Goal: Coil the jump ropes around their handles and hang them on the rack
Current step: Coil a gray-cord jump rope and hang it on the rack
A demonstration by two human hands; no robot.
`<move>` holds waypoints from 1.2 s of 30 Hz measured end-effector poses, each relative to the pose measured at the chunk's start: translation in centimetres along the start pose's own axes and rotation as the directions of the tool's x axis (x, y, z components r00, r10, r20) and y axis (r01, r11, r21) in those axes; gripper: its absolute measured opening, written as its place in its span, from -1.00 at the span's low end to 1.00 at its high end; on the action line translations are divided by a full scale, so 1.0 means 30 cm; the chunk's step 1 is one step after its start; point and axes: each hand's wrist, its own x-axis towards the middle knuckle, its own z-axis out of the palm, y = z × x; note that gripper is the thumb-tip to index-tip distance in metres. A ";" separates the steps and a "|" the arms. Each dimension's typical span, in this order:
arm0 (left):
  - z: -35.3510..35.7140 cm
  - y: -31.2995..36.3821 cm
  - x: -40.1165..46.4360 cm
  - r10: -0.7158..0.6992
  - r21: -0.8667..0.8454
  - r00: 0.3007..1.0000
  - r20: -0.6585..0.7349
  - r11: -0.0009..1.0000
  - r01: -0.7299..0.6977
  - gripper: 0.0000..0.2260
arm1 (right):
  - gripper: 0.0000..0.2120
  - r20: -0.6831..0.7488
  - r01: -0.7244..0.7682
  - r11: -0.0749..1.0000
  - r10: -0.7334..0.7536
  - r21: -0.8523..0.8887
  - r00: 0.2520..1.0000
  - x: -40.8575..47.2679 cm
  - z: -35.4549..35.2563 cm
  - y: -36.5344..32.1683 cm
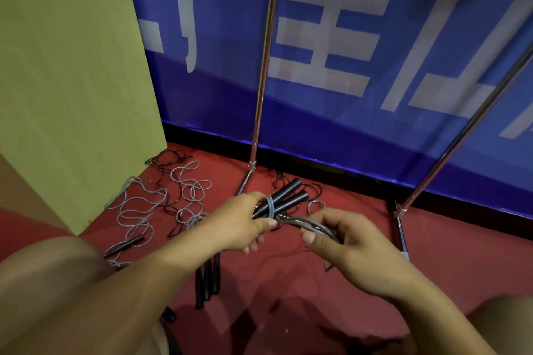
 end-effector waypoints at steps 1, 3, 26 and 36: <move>0.008 0.003 -0.001 0.019 0.019 1.000 0.023 1.000 -0.020 -0.78 | -0.96 -0.004 0.012 1.000 -0.012 0.007 1.000 0.001 0.000 0.001; 0.017 0.011 -0.008 0.067 0.068 0.997 0.049 0.995 -0.070 -0.82 | -0.92 -0.017 0.036 0.999 -0.036 0.015 0.999 0.009 -0.001 -0.004; 0.040 0.061 -0.082 0.192 0.218 0.913 0.360 0.934 -0.283 -0.92 | -0.88 -0.356 -0.103 0.954 -0.004 -0.283 0.935 0.049 -0.026 0.032; 0.071 0.084 -0.090 0.095 0.269 0.884 0.457 0.933 -0.240 -0.91 | -0.82 -0.201 -0.053 0.976 0.009 -0.213 0.979 0.053 -0.019 0.017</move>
